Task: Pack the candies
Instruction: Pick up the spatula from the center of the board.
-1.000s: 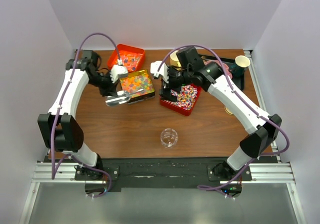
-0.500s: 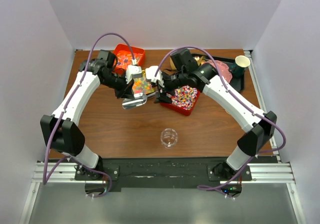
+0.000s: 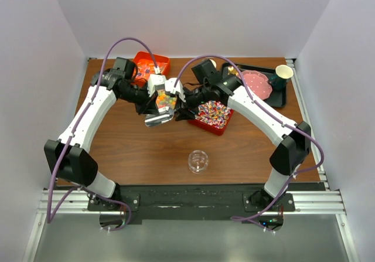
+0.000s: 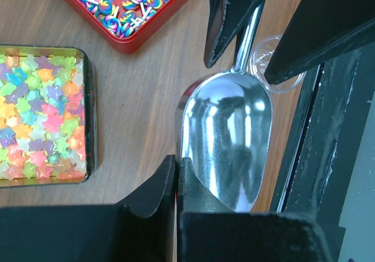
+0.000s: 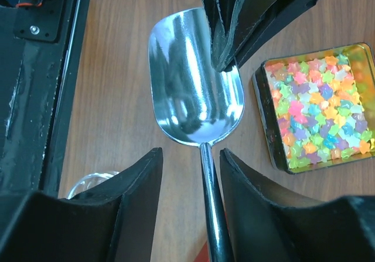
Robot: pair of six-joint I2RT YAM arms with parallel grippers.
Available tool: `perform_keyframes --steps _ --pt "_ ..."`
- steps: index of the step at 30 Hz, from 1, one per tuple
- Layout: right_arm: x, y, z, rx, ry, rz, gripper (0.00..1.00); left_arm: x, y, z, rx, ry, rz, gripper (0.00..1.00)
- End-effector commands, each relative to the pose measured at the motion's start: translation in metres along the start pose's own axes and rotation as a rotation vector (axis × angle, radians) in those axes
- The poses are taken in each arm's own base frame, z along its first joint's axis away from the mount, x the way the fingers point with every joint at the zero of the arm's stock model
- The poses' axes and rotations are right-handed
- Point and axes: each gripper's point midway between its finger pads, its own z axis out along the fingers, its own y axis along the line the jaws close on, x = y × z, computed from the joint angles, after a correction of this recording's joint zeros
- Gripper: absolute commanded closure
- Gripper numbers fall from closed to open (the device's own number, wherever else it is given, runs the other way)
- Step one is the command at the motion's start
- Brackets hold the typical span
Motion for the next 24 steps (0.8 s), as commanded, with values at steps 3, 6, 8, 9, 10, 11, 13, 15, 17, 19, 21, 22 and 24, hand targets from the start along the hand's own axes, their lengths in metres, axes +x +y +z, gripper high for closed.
perform_keyframes --steps 3,6,8,9,10,11,13,15,17,19,21,22,24 --pt "-0.026 -0.009 -0.012 0.055 -0.059 -0.013 0.55 -0.018 -0.010 -0.009 -0.011 -0.048 0.080 1.00" --pt "-0.027 -0.010 -0.012 0.061 -0.060 -0.006 0.56 -0.018 -0.011 -0.008 -0.006 -0.050 0.082 1.00" --pt "-0.029 -0.012 -0.013 0.071 -0.068 -0.008 0.59 -0.018 -0.011 -0.008 -0.006 -0.050 0.083 1.00" --pt "-0.030 -0.012 -0.014 0.073 -0.068 -0.006 0.60 -0.018 -0.010 -0.007 -0.006 -0.050 0.083 1.00" --pt "-0.029 -0.014 -0.015 0.079 -0.068 -0.004 0.61 -0.019 -0.010 -0.008 -0.009 -0.051 0.085 1.00" --pt "-0.029 -0.014 -0.016 0.082 -0.068 -0.004 0.62 -0.019 -0.010 -0.008 -0.009 -0.049 0.087 1.00" --pt "-0.029 -0.017 -0.018 0.093 -0.067 -0.002 0.66 -0.018 -0.010 -0.008 -0.009 -0.046 0.090 1.00" --pt "-0.029 -0.018 -0.020 0.097 -0.069 0.003 0.68 -0.018 -0.010 -0.008 -0.010 -0.047 0.091 1.00" --pt "-0.026 -0.018 -0.020 0.096 -0.065 0.011 0.74 -0.019 -0.010 -0.009 -0.012 -0.049 0.094 1.00" --pt "-0.026 -0.017 -0.021 0.097 -0.071 0.015 0.78 -0.018 -0.009 -0.008 -0.016 -0.045 0.092 1.00" --pt "-0.027 -0.016 -0.021 0.093 -0.074 0.018 0.85 -0.017 -0.008 -0.008 -0.022 -0.045 0.086 1.00" --pt "-0.027 -0.014 -0.022 0.089 -0.075 0.017 0.87 -0.018 -0.007 -0.008 -0.028 -0.045 0.086 0.98" --pt "-0.025 -0.011 -0.024 0.081 -0.069 0.013 0.96 -0.019 -0.005 -0.009 -0.043 -0.047 0.077 0.91"
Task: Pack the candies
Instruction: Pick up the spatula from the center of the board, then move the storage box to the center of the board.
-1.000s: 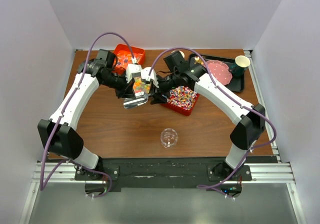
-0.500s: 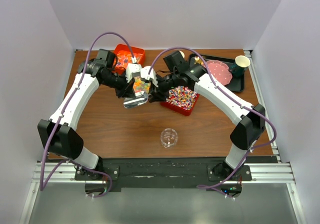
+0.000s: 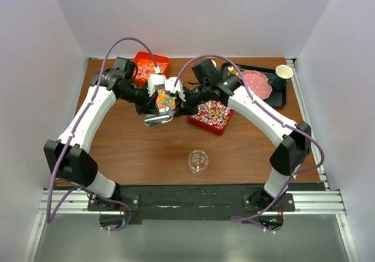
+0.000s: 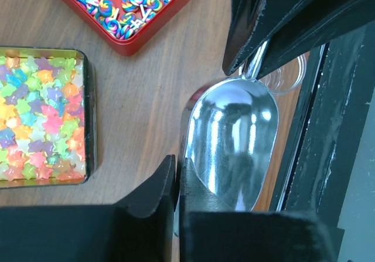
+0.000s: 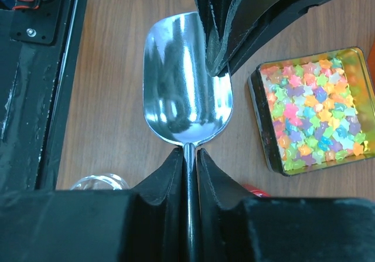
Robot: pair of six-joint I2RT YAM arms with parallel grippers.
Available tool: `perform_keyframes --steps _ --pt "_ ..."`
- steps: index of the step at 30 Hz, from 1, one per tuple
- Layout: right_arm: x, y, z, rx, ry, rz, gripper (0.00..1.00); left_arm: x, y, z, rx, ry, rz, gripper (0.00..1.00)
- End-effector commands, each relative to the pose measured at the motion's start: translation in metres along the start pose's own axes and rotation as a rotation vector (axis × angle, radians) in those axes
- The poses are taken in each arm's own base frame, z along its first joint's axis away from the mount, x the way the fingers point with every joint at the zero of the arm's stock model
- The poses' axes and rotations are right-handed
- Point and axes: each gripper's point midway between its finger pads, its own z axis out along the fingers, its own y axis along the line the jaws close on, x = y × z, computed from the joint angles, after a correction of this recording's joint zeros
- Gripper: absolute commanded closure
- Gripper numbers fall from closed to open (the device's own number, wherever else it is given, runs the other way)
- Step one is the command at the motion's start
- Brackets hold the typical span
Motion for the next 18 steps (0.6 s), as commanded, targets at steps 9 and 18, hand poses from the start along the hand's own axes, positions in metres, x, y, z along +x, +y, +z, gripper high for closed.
perform_keyframes --steps 9,18 --pt "0.009 -0.003 -0.044 0.121 0.038 0.039 1.00 -0.044 0.048 -0.031 -0.312 -0.132 0.072 0.63" --pt "0.101 -0.025 -0.133 0.396 0.243 0.192 1.00 -0.068 0.105 0.005 -0.424 -0.338 -0.216 0.36"
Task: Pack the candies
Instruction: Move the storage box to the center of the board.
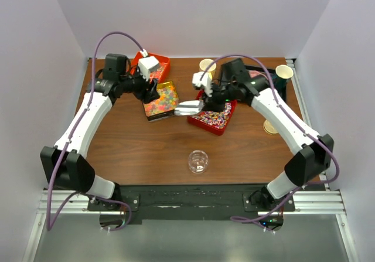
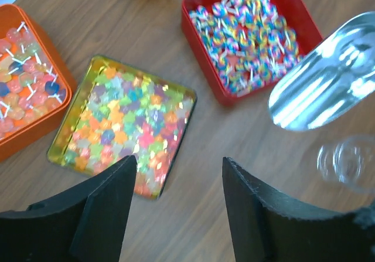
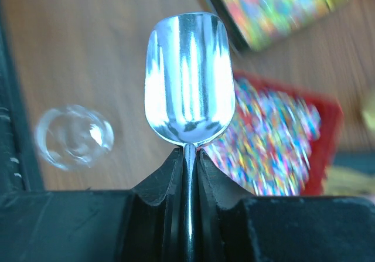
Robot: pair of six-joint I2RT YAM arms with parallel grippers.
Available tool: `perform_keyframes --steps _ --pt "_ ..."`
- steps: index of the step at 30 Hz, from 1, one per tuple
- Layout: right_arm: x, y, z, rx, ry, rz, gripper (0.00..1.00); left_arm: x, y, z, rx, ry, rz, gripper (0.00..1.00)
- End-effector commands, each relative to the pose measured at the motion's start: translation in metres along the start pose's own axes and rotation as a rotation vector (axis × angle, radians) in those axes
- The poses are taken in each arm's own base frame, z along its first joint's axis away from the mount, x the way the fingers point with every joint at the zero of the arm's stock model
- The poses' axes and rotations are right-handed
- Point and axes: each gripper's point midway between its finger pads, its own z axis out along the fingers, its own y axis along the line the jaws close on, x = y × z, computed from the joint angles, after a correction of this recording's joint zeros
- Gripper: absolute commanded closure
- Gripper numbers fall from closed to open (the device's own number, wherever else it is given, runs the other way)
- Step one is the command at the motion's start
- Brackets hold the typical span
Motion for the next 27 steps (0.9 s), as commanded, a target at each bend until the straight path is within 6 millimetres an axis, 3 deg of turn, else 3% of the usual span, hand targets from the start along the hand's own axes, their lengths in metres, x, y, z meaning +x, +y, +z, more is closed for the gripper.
perform_keyframes --steps 1,2,4,5,6,7,8,10,11,13,14,20,23,27 --pt "0.040 -0.027 -0.047 0.215 0.095 0.047 1.00 -0.035 0.012 0.043 -0.046 -0.135 -0.180 0.37" --pt "0.046 -0.036 -0.054 0.272 0.098 0.058 1.00 -0.031 0.008 0.063 -0.031 -0.116 -0.197 0.38" --pt "0.061 -0.042 -0.067 0.384 0.130 0.106 1.00 -0.039 0.008 0.080 -0.034 -0.111 -0.199 0.41" --pt "0.060 -0.049 -0.073 0.443 0.115 0.108 1.00 -0.031 0.001 0.103 -0.011 -0.073 -0.201 0.41" --pt "0.069 -0.048 -0.074 0.463 0.131 0.126 1.00 -0.031 0.001 0.113 -0.023 -0.063 -0.227 0.41" --pt "0.071 -0.049 -0.084 0.519 0.132 0.147 1.00 -0.044 0.002 0.120 -0.022 -0.080 -0.218 0.42" --pt "0.073 -0.052 -0.087 0.550 0.127 0.159 1.00 -0.032 -0.004 0.144 -0.002 -0.033 -0.226 0.43" --pt "0.083 -0.055 -0.098 0.629 0.144 0.212 1.00 -0.049 -0.004 0.160 -0.006 -0.052 -0.213 0.44" --pt "0.088 -0.059 -0.103 0.660 0.144 0.234 1.00 -0.040 -0.011 0.179 0.008 -0.021 -0.203 0.45" --pt "0.098 -0.060 -0.110 0.696 0.154 0.275 1.00 -0.043 -0.006 0.194 -0.047 -0.010 -0.187 0.44" --pt "0.105 -0.061 -0.117 0.716 0.165 0.294 1.00 -0.031 -0.009 0.208 -0.046 0.020 -0.195 0.44" --pt "0.112 -0.061 -0.128 0.742 0.164 0.332 1.00 -0.003 -0.005 0.241 -0.129 0.091 -0.226 0.50" --pt "0.113 -0.062 -0.129 0.745 0.160 0.343 1.00 0.007 -0.005 0.248 -0.152 0.122 -0.230 0.61" --pt "0.114 -0.065 -0.122 0.727 0.159 0.348 1.00 0.021 -0.011 0.251 -0.167 0.160 -0.238 0.69"
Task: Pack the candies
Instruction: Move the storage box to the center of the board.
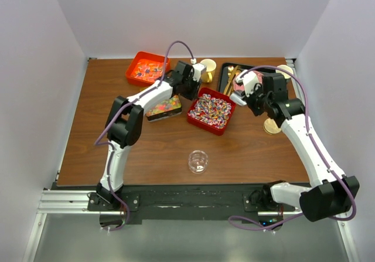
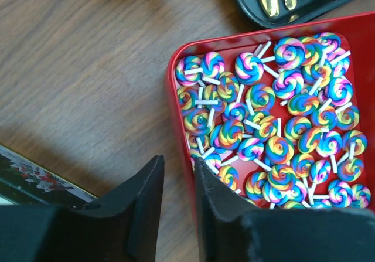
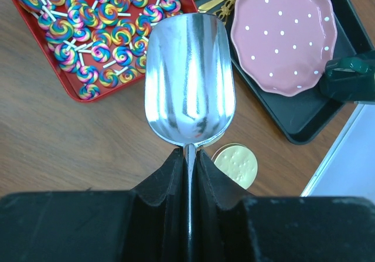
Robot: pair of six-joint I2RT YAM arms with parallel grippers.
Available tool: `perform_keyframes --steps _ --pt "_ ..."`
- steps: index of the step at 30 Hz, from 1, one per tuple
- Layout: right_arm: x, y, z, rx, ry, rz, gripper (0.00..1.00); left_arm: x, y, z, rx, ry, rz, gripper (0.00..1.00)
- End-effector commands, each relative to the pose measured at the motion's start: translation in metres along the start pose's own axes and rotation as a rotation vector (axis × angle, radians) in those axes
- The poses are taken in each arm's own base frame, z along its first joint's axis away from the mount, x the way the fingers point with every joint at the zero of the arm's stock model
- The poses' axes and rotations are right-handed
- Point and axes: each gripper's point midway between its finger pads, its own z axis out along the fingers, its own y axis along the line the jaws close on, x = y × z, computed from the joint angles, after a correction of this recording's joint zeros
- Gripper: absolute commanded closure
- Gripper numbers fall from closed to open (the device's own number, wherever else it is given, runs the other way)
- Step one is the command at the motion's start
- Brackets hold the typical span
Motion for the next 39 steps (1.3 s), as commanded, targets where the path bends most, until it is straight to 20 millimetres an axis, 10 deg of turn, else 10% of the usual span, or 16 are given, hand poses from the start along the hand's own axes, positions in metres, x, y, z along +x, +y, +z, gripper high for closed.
perform_keyframes --steps 1,5,16,20,25,32,39 --pt "-0.012 -0.007 0.002 0.025 -0.050 0.025 1.00 -0.012 -0.001 -0.003 -0.047 -0.030 -0.015 0.72" --pt "-0.016 -0.006 0.005 0.009 -0.060 0.029 1.00 0.000 -0.003 -0.008 -0.045 0.000 -0.036 0.94" --pt "-0.017 0.011 0.017 -0.097 -0.058 -0.005 1.00 0.046 -0.032 -0.062 0.035 0.047 -0.188 1.00" --pt "-0.020 0.034 0.019 -0.241 -0.079 -0.051 1.00 0.039 -0.052 -0.078 0.138 0.010 -0.197 0.64" --pt "-0.020 0.060 0.015 -0.448 -0.088 -0.247 1.00 0.034 -0.053 -0.116 0.157 -0.012 -0.055 0.61" --pt "-0.005 0.062 0.023 -0.560 0.044 -0.499 1.00 0.108 -0.045 -0.144 0.165 0.043 -0.064 0.63" --pt "0.006 0.062 0.042 -0.601 0.175 -0.772 1.00 0.132 -0.047 -0.154 0.199 -0.031 0.092 0.61"
